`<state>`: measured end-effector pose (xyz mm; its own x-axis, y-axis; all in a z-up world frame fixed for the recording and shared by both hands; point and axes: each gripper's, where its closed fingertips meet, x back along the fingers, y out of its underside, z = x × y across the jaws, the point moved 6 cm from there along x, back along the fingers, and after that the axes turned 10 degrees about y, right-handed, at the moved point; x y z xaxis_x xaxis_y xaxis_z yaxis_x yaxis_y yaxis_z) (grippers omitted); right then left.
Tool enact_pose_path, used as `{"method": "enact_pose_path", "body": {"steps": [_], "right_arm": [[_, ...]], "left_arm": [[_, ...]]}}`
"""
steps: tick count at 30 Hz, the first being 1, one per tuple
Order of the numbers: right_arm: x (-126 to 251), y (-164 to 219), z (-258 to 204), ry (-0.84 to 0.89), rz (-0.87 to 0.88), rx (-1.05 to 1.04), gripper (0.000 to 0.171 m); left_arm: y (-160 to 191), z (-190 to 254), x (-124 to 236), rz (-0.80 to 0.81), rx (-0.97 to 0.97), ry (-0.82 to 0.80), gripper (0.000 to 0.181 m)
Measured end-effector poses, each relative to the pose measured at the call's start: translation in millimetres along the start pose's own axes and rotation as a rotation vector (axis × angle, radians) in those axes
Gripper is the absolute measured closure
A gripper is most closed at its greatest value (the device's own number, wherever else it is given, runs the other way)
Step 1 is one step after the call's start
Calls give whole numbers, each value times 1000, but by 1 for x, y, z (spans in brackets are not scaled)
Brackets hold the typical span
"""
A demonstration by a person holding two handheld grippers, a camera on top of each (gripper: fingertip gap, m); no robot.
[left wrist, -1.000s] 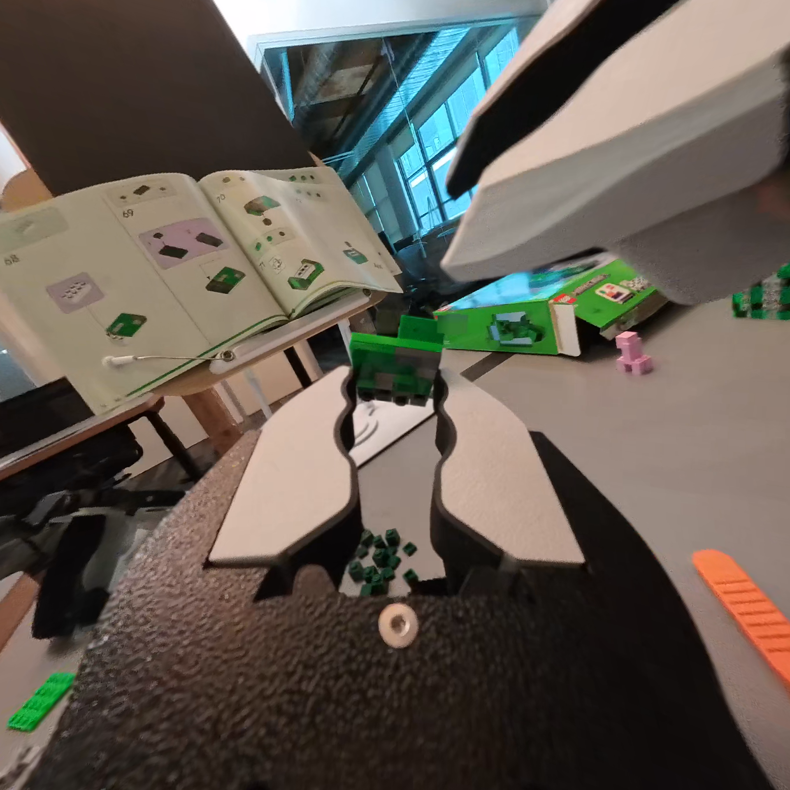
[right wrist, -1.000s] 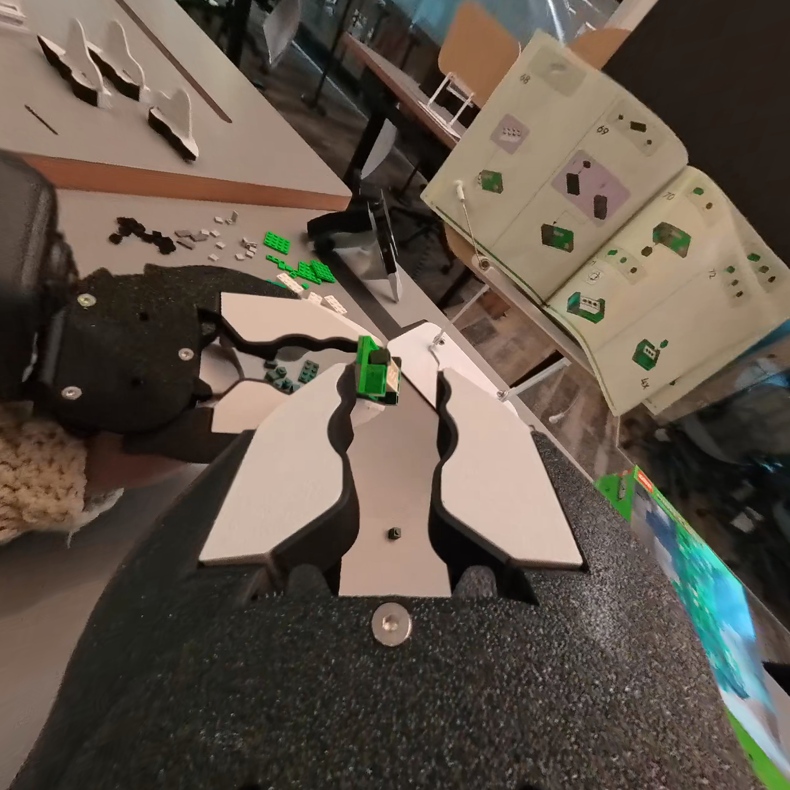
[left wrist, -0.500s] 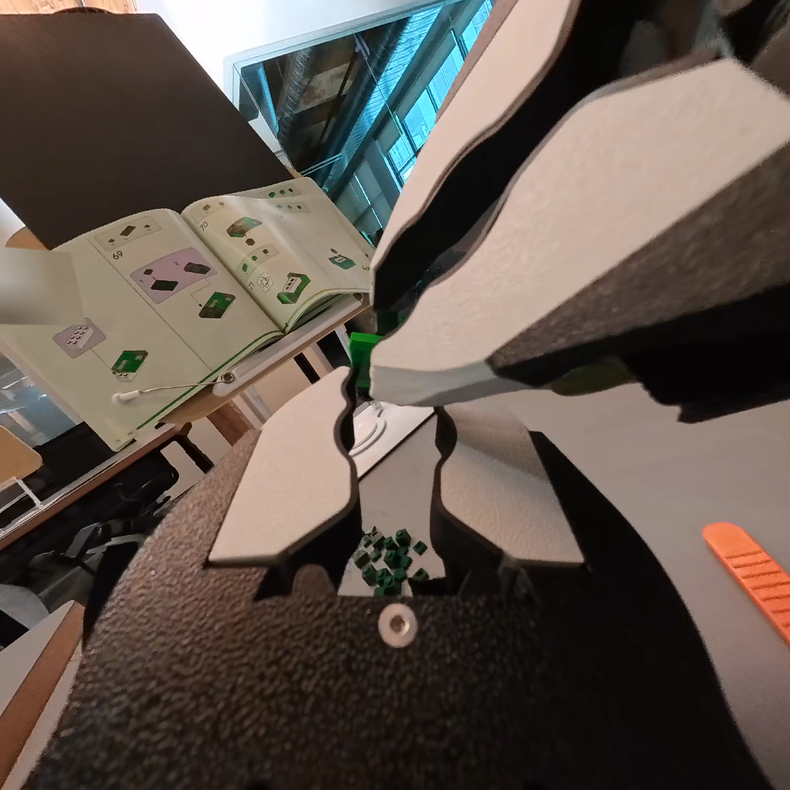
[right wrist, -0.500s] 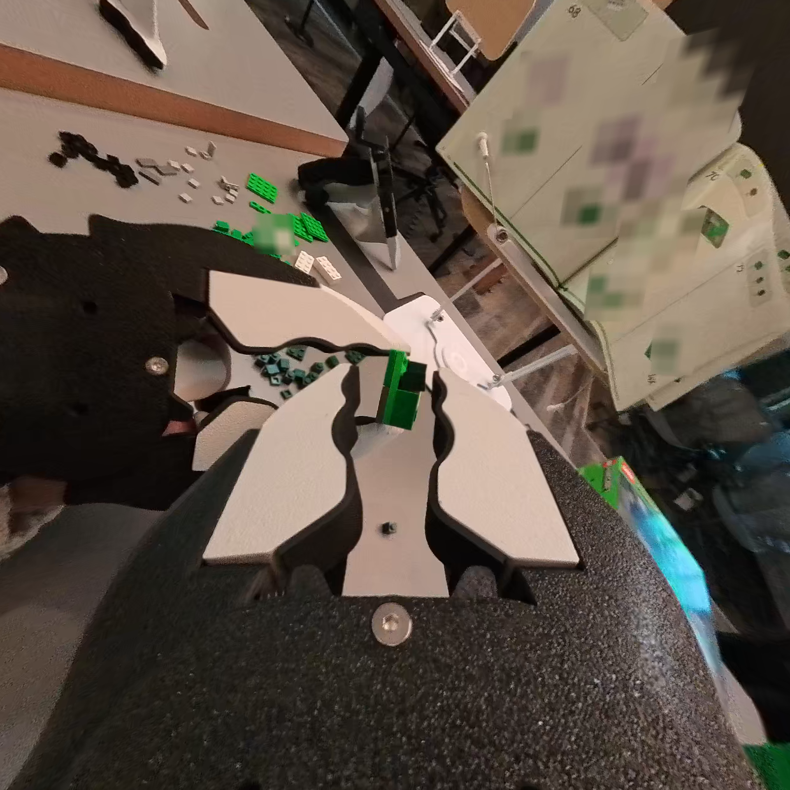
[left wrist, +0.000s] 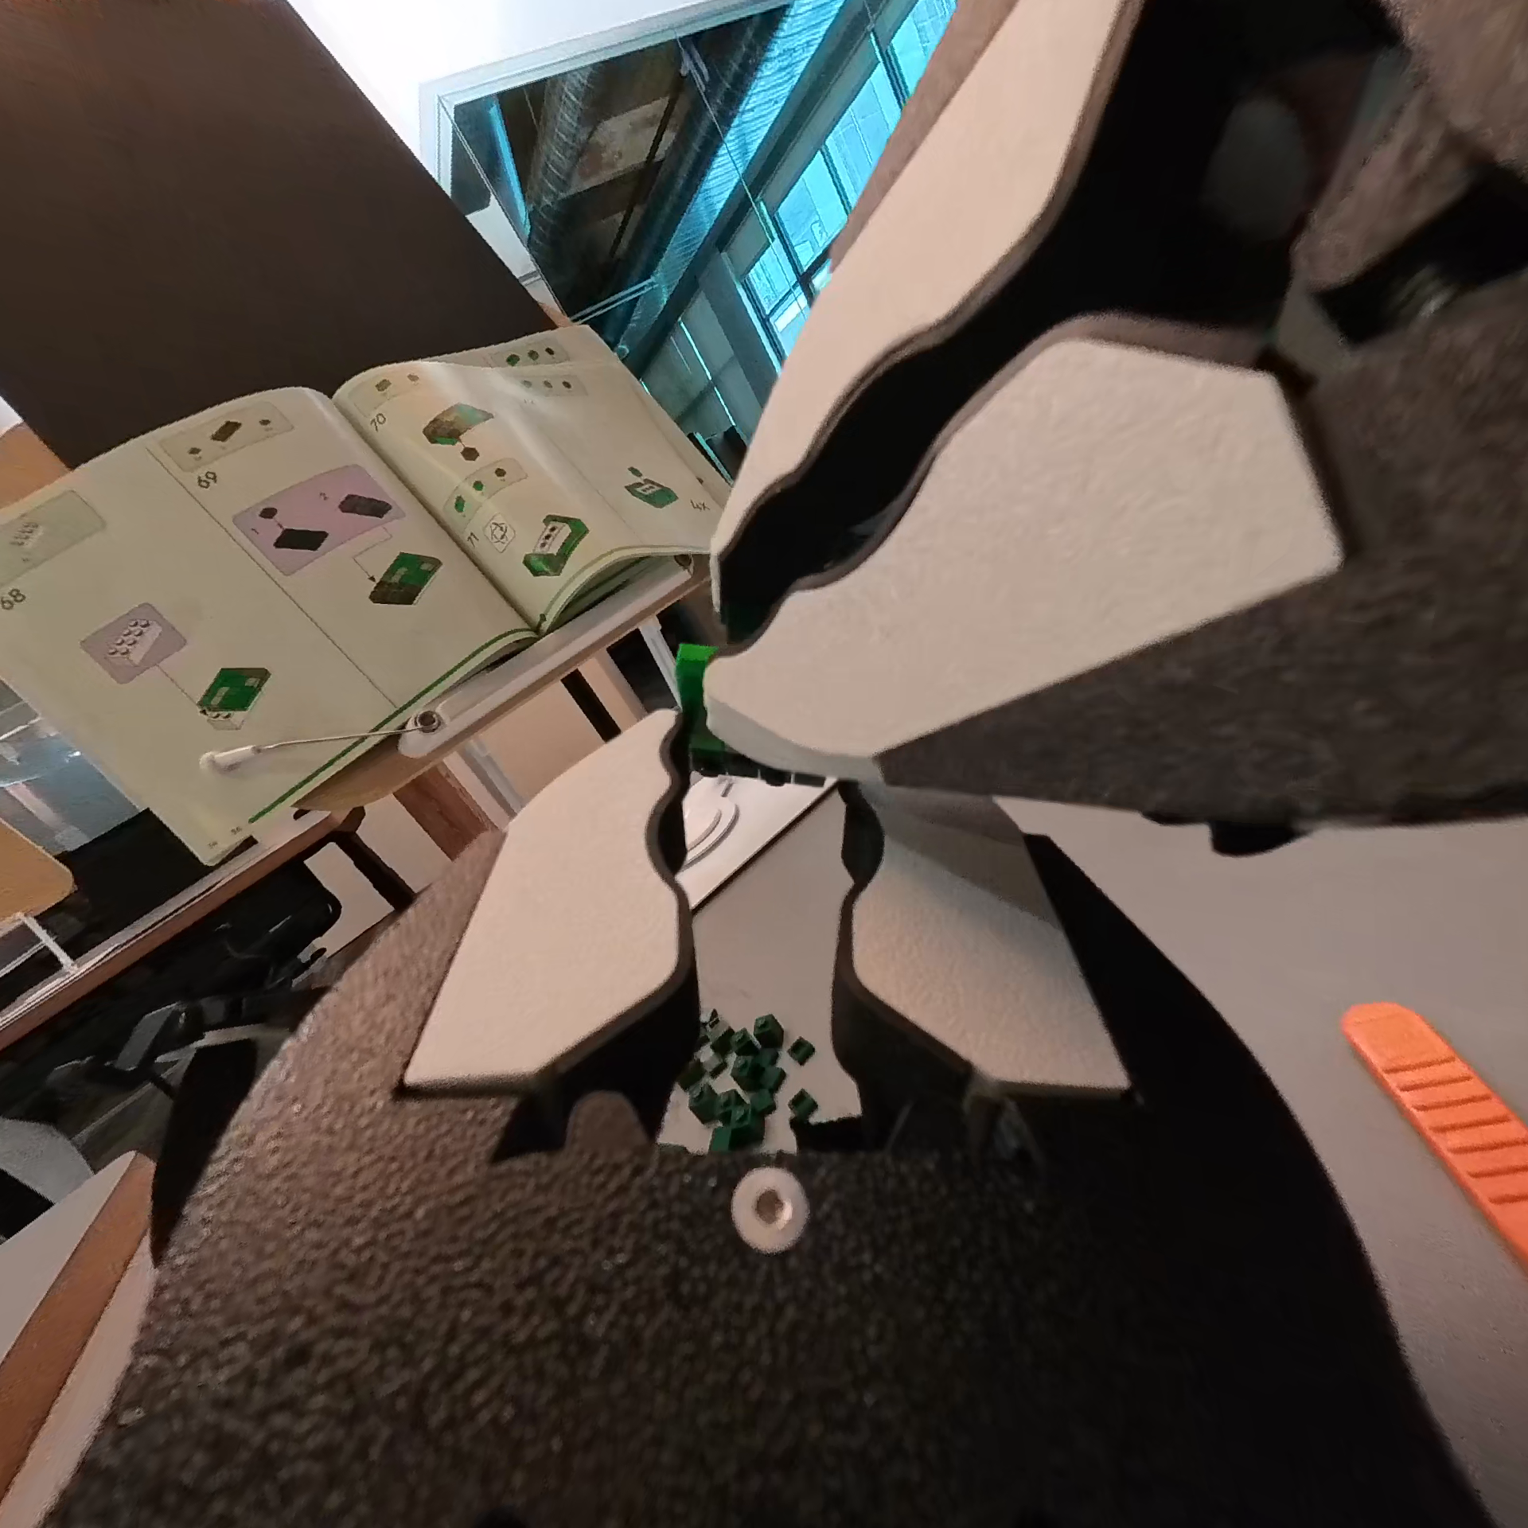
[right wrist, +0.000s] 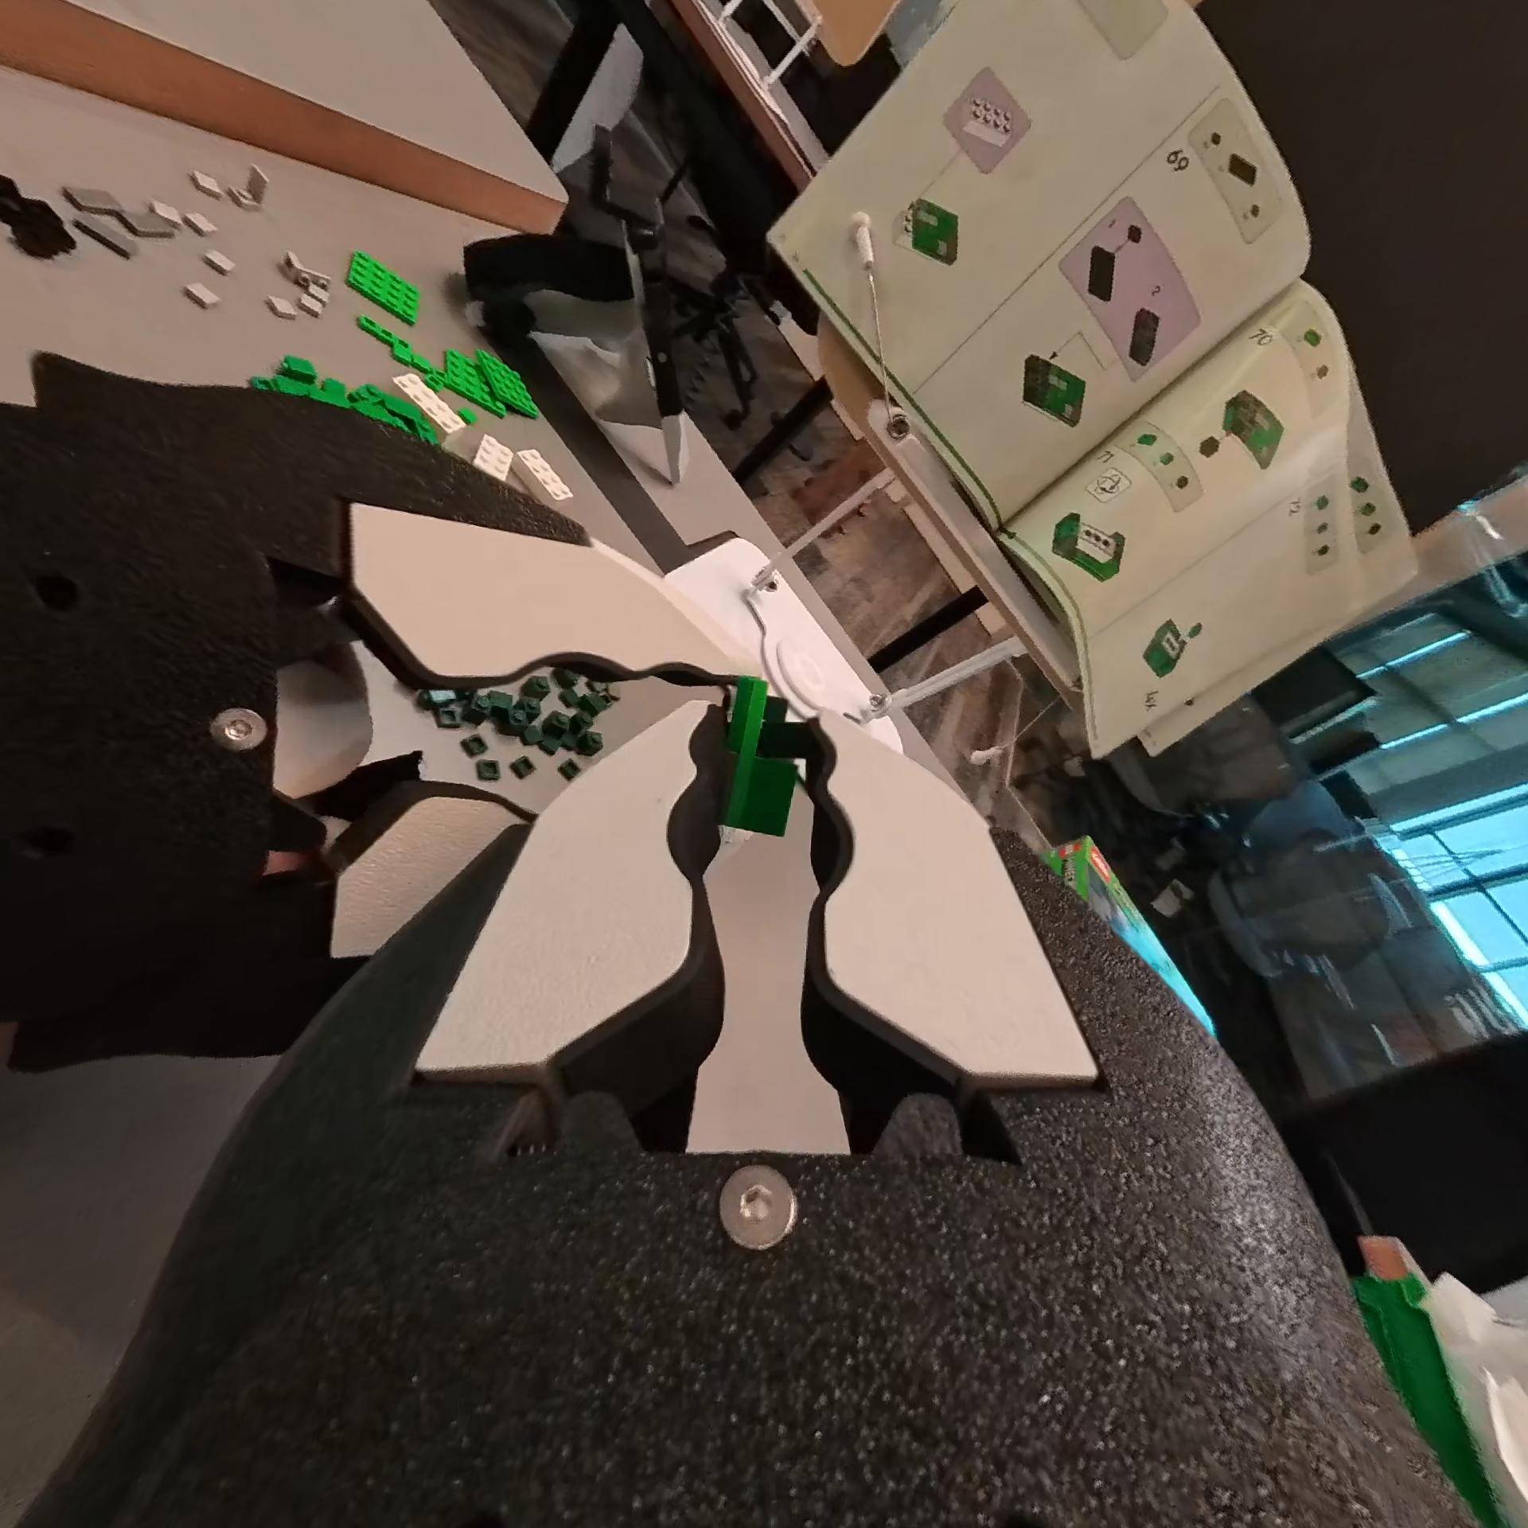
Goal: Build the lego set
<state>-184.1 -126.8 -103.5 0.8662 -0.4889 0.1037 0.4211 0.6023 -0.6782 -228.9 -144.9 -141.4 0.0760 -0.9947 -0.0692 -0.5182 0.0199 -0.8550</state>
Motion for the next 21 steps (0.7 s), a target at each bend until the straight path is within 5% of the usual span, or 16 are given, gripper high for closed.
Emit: {"method": "enact_pose_path", "body": {"steps": [21], "right_arm": [[0,6,0,-10,38,-187,153]], "left_arm": [[2,1,-1,12,-9,10,148]]}}
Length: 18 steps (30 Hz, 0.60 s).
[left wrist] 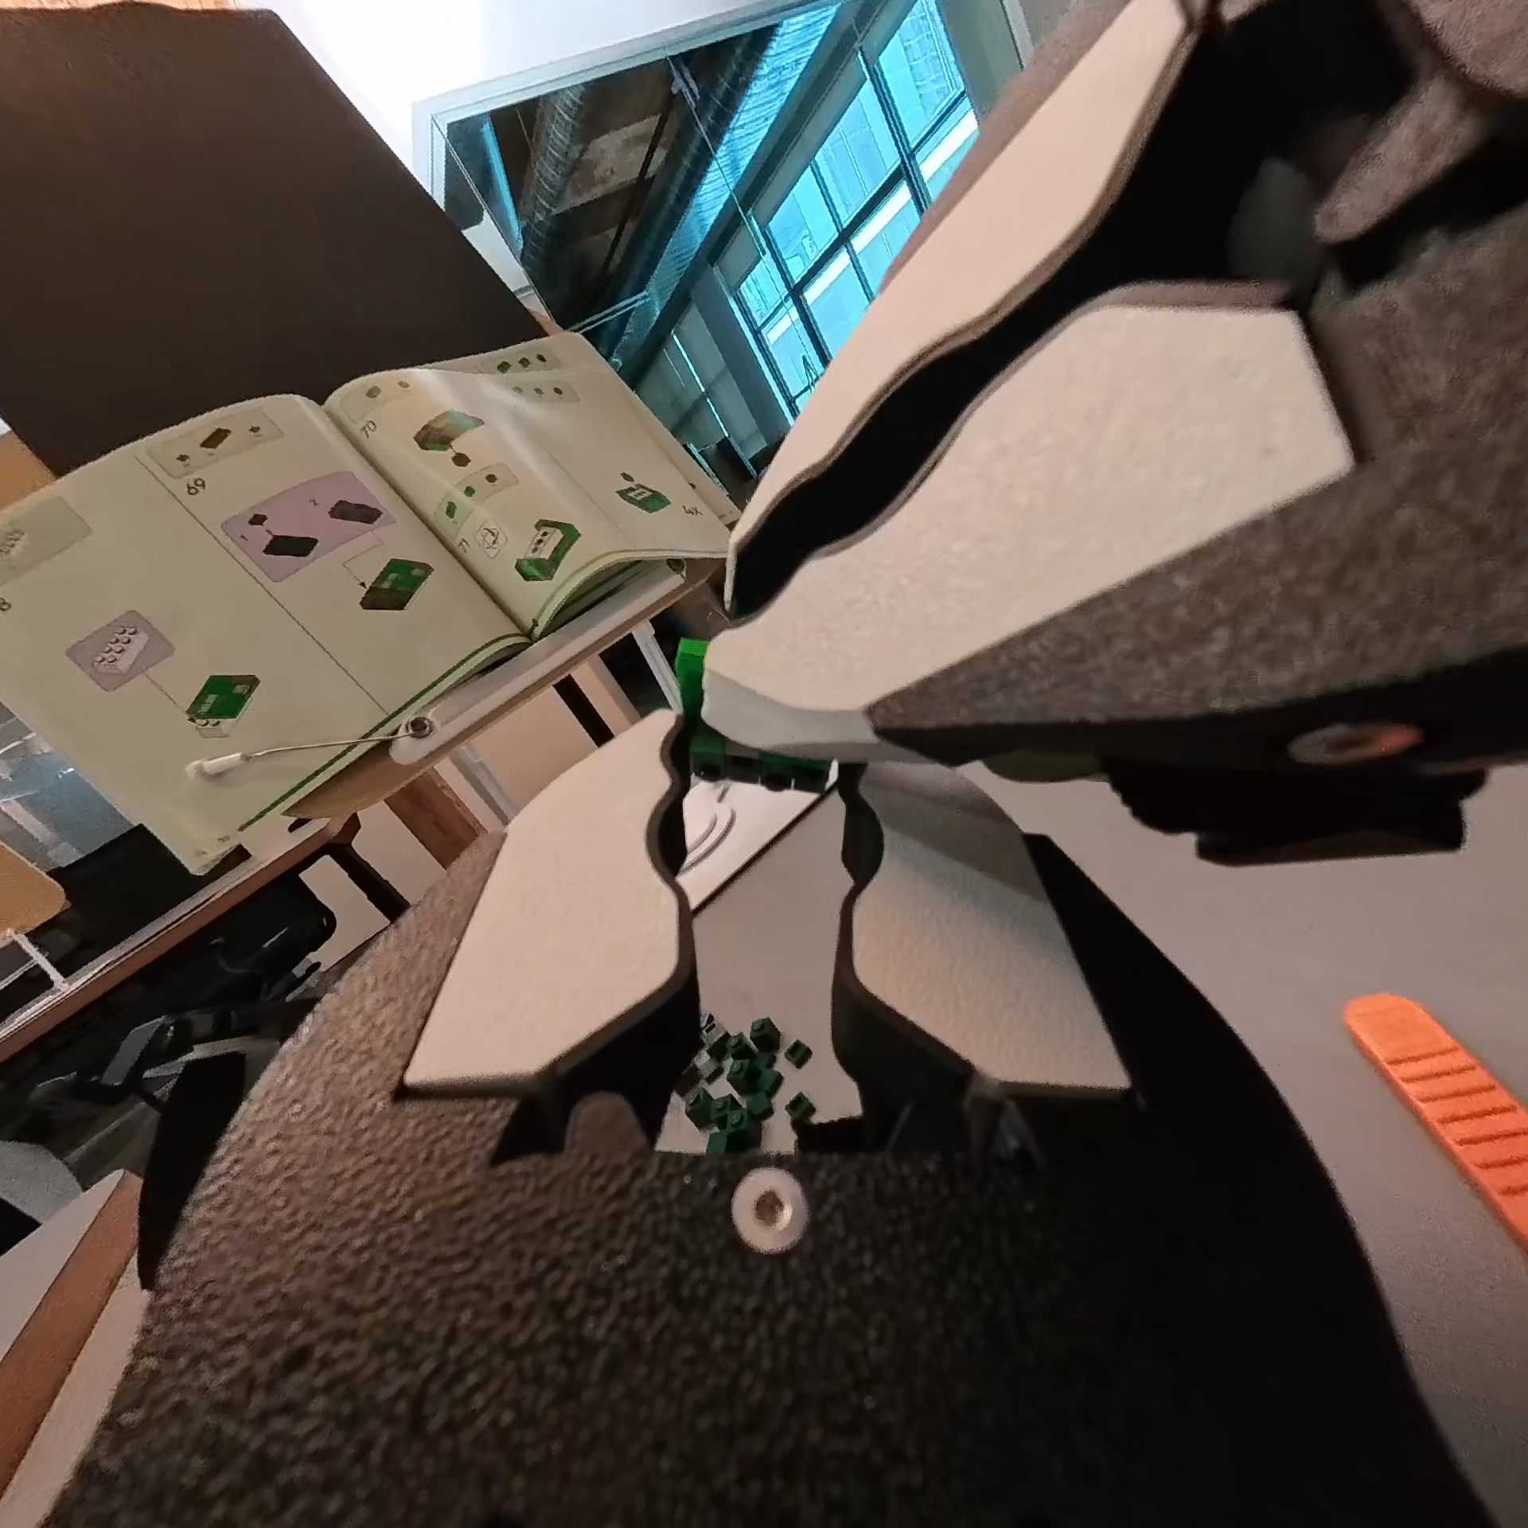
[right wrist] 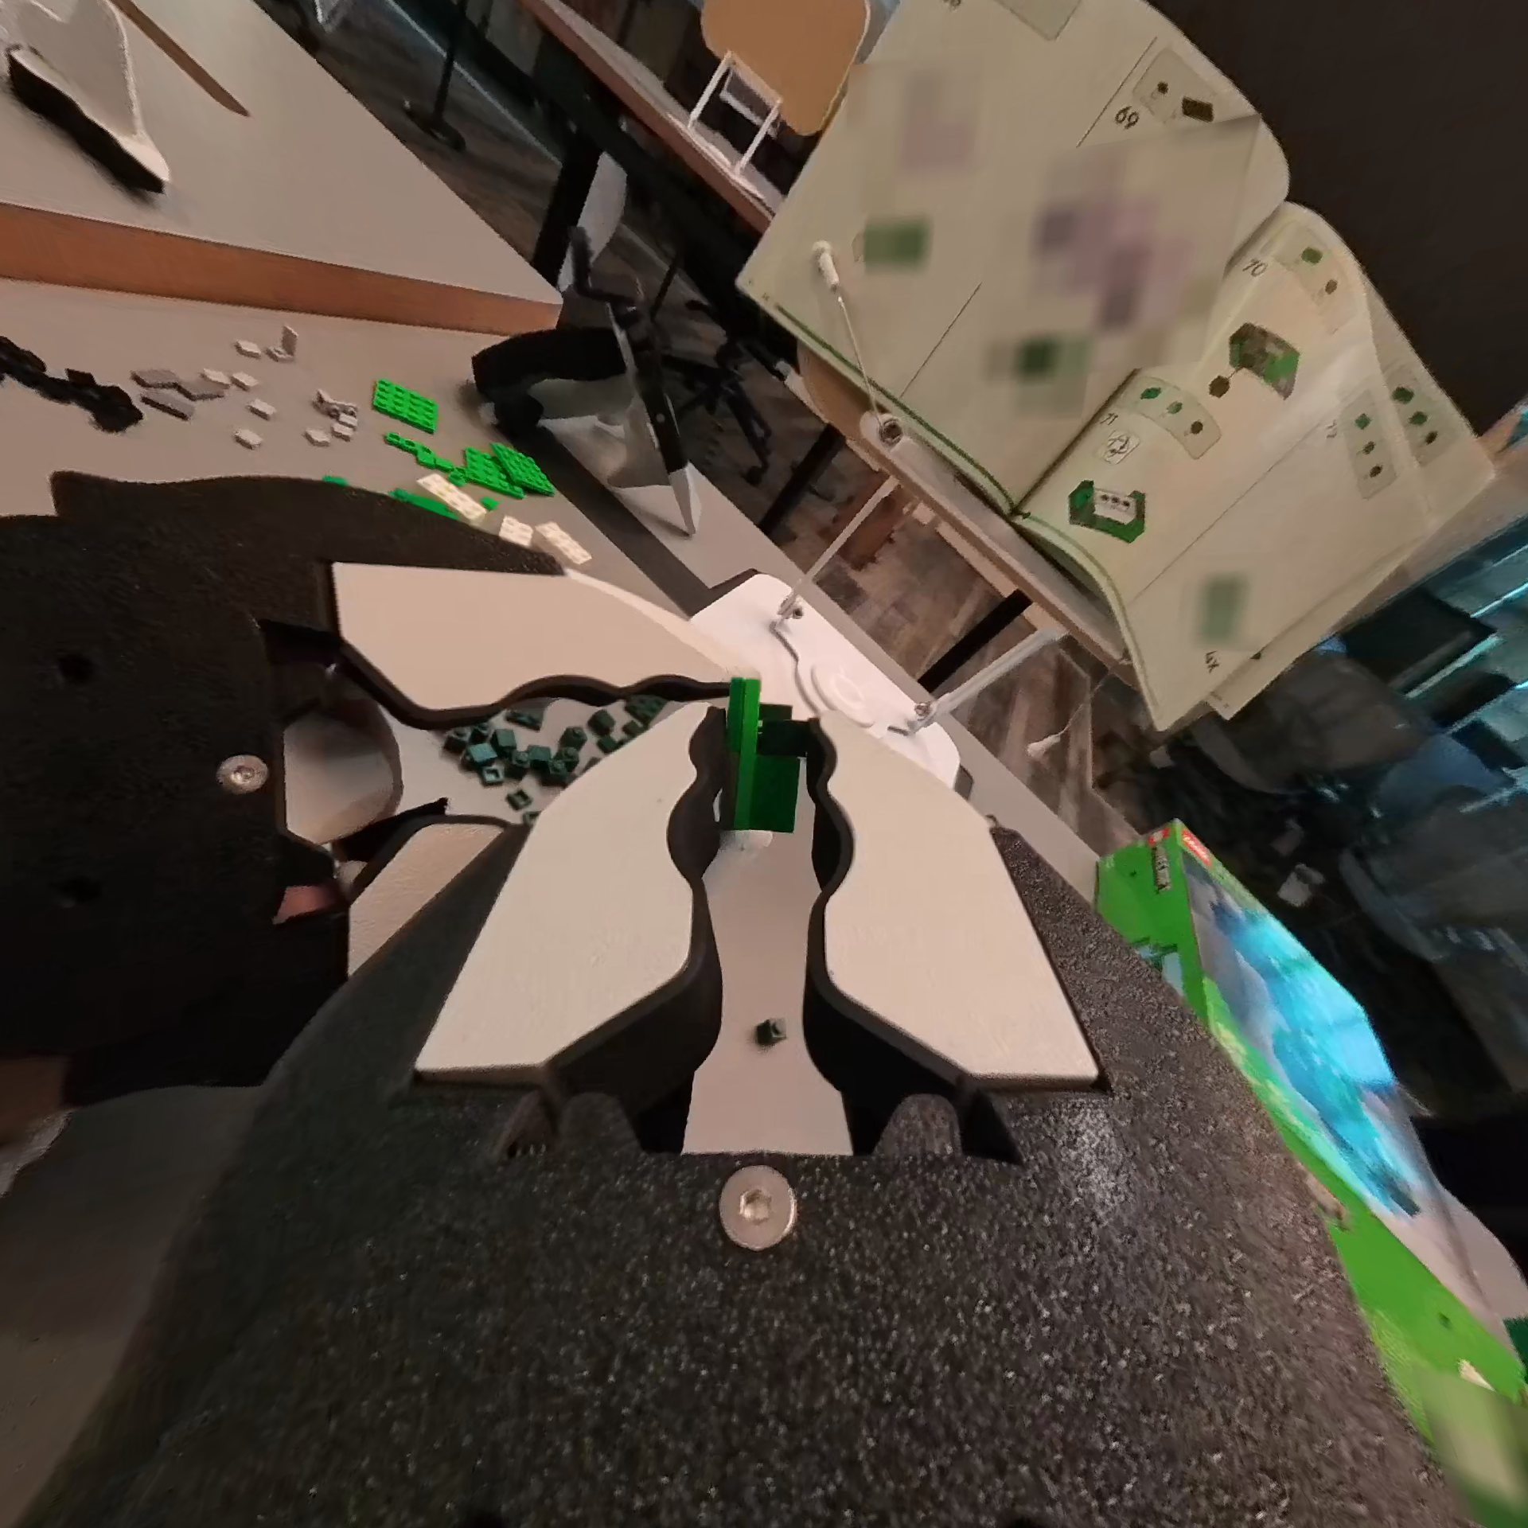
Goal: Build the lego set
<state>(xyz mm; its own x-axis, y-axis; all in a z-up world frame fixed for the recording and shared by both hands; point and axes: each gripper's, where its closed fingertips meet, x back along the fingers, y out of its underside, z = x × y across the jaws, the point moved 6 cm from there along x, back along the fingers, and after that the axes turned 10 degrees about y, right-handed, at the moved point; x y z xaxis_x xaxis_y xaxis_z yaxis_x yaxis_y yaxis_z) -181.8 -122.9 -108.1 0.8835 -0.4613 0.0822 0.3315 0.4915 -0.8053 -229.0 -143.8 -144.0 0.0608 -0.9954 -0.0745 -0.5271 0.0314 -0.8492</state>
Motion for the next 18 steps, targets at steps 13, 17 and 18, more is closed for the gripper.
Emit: {"method": "enact_pose_path", "body": {"steps": [13,17,18], "right_arm": [[-1,1,-2,30,-8,19,150],[-1,1,-1,41,-6,25,152],[0,2,-1,43,-3,26,153]], "left_arm": [[-2,1,0,6,-19,3,148],[-2,2,0,1,-31,1,148],[-2,3,0,1,-29,2,148]]}}
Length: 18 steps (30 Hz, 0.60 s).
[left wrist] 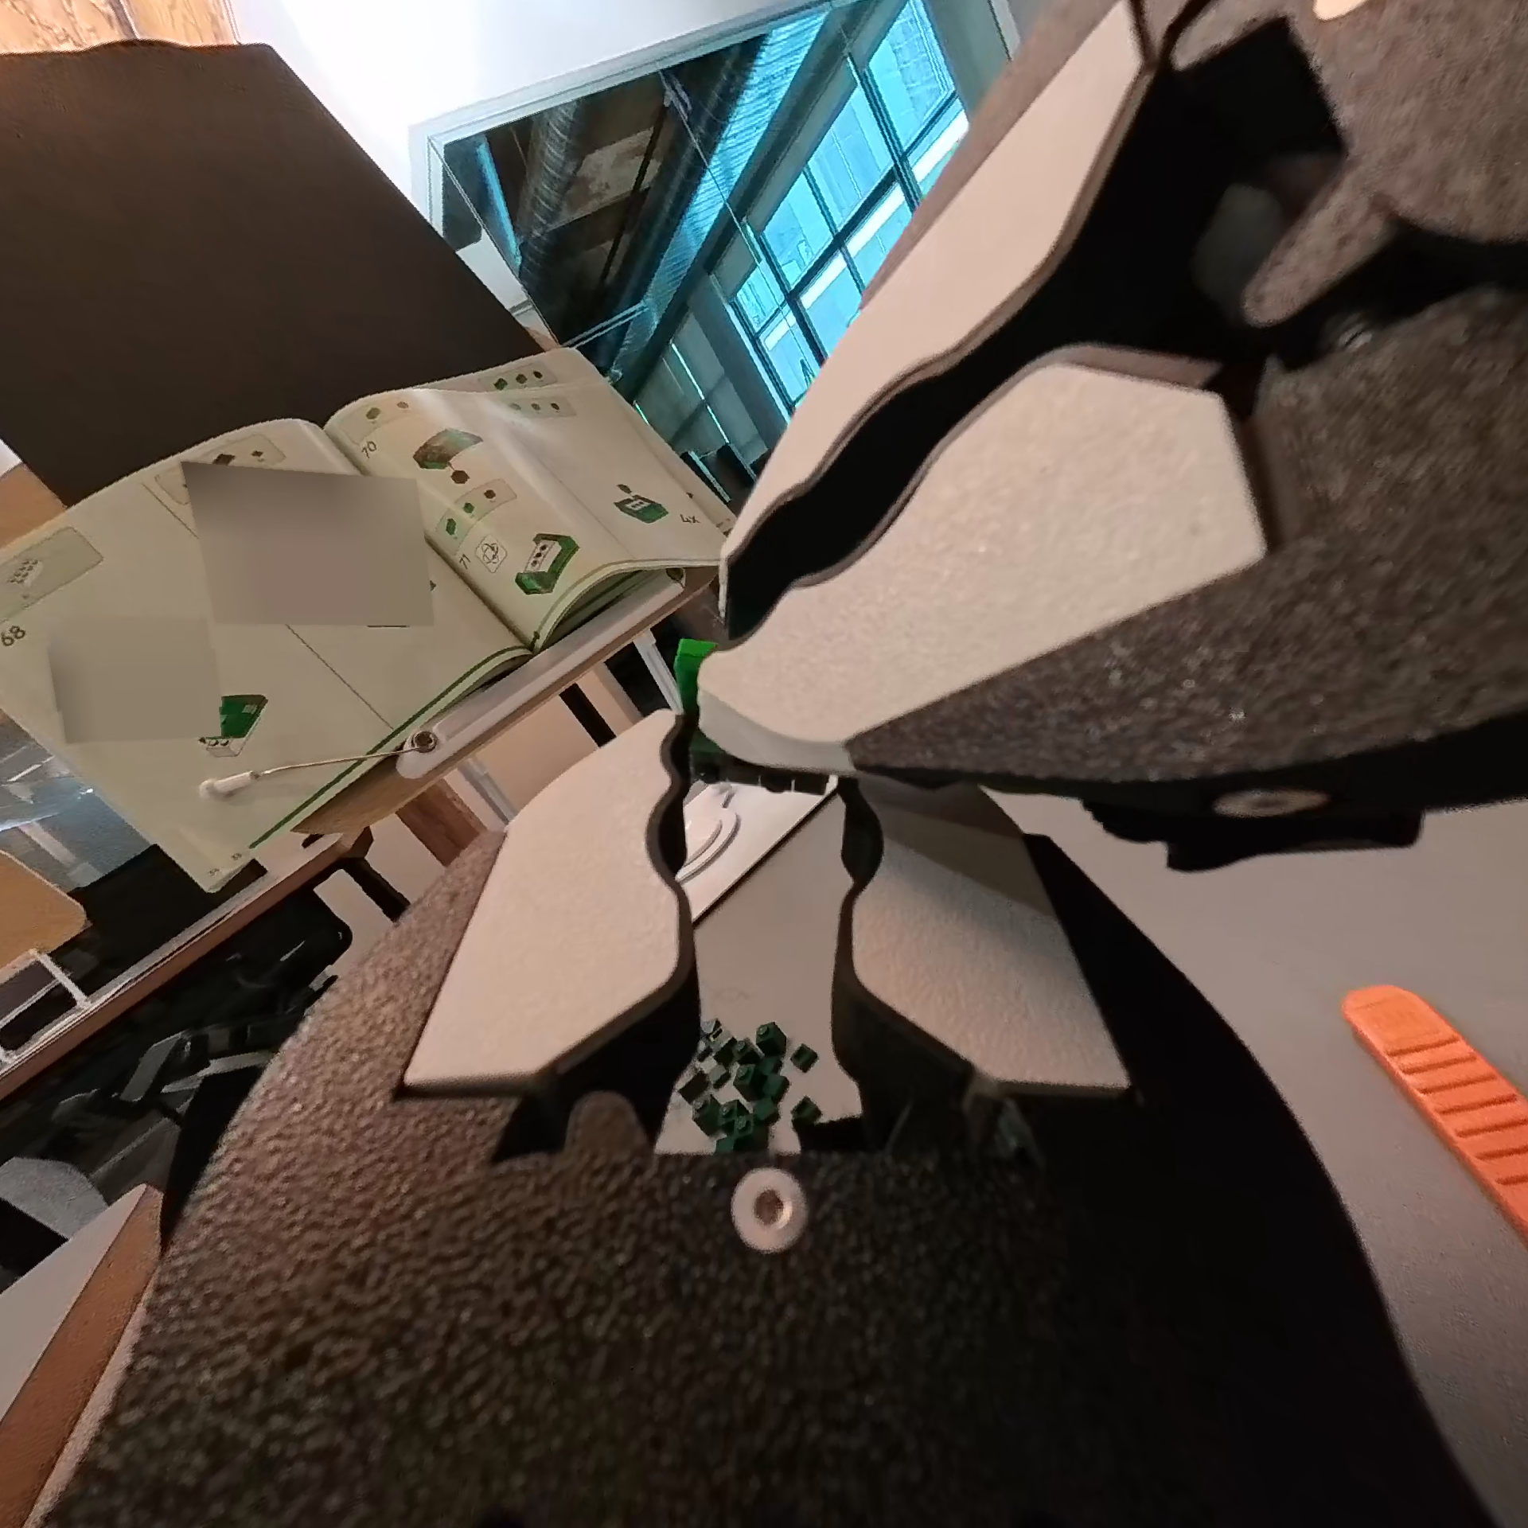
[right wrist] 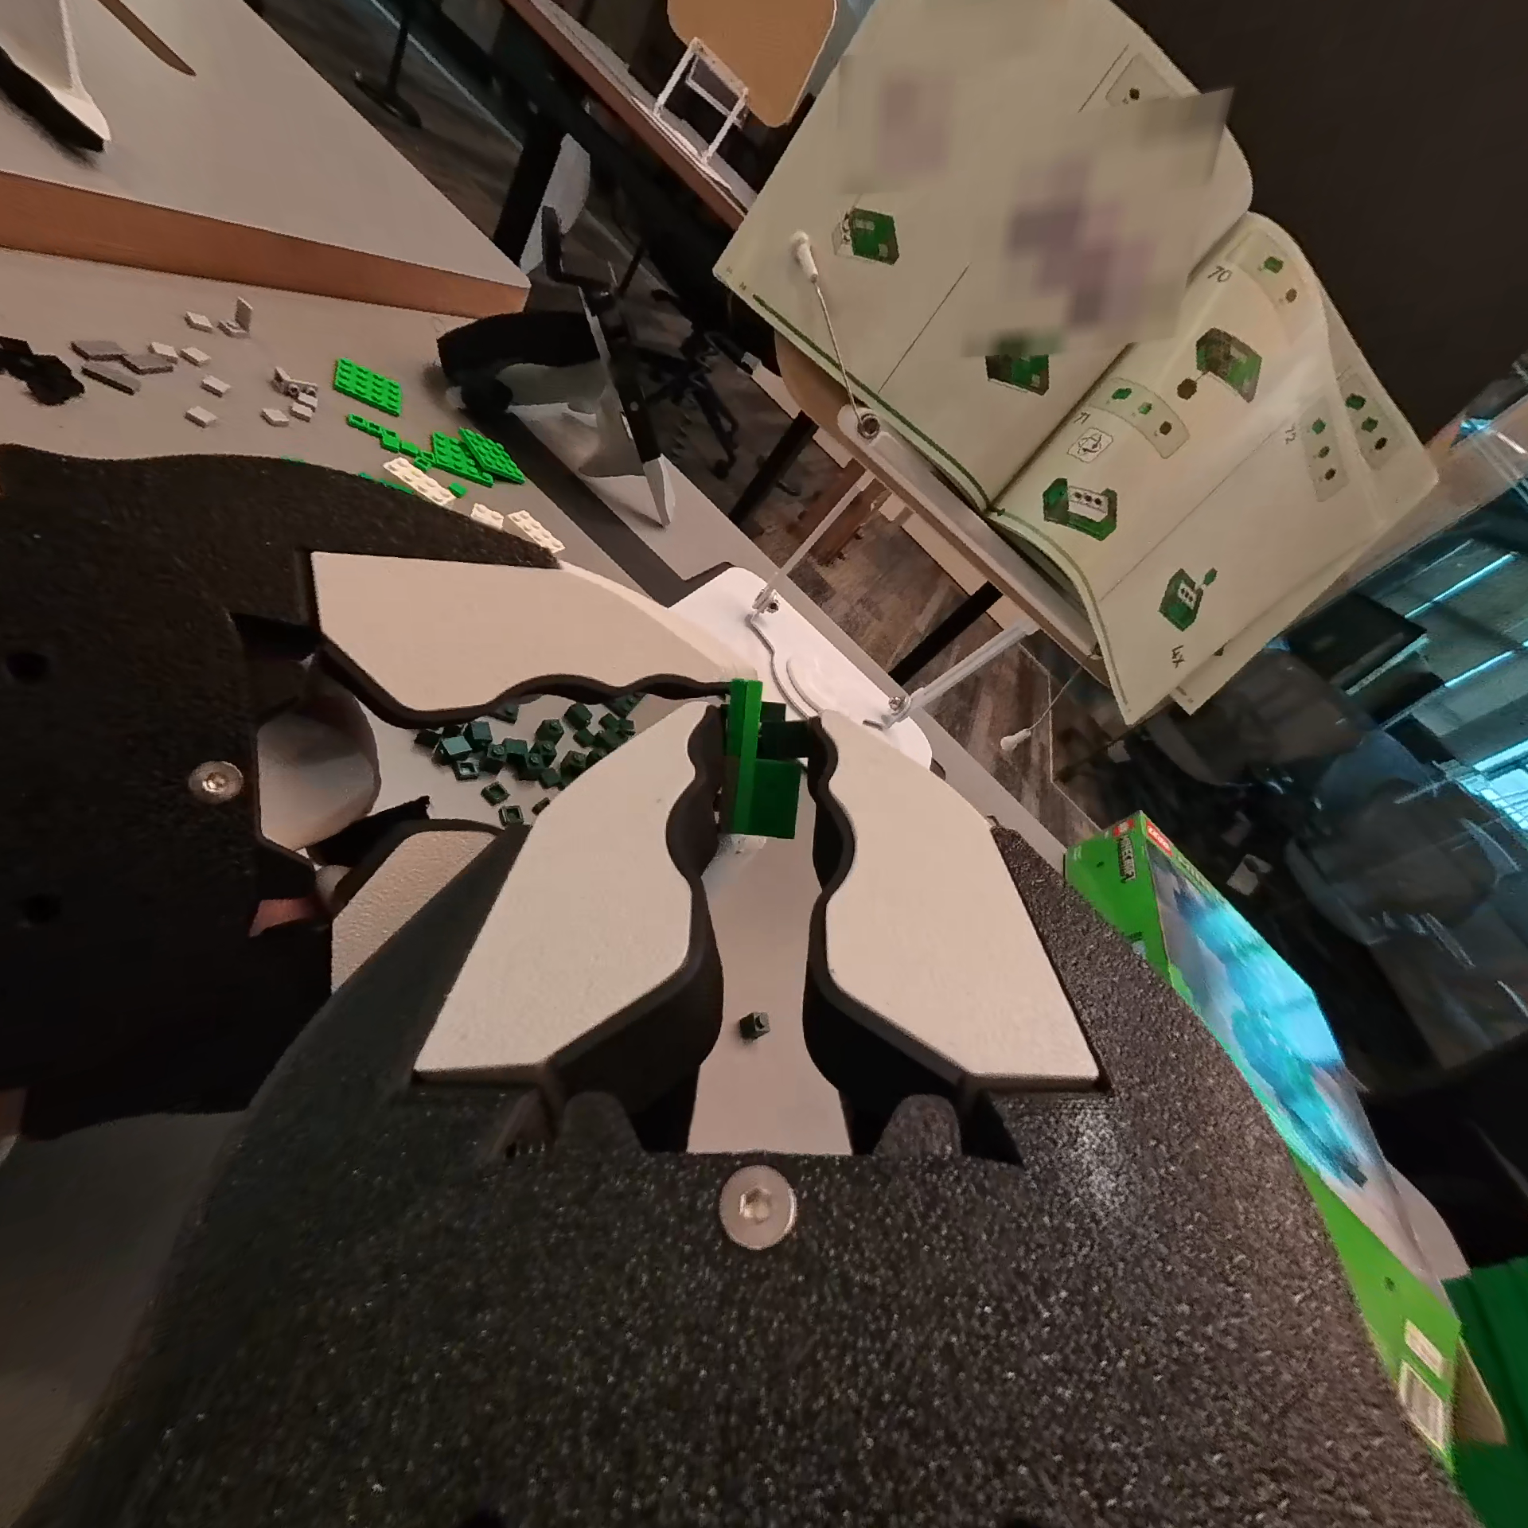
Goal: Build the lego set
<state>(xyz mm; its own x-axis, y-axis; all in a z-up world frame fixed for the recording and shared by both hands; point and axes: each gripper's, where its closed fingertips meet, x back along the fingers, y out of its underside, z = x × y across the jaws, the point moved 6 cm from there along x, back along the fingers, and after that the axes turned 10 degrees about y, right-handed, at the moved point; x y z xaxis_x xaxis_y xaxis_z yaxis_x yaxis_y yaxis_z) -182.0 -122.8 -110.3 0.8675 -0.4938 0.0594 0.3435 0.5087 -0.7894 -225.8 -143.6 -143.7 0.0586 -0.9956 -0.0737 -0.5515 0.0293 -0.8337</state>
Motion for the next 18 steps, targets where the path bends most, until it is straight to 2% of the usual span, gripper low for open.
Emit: {"method": "enact_pose_path", "body": {"steps": [11,18], "right_arm": [[-4,7,2,-96,-61,-102,152],[0,8,2,-103,5,-32,152]], "left_arm": [[5,3,-1,-39,-27,-1,148],[3,5,0,-39,-84,-15,148]]}}
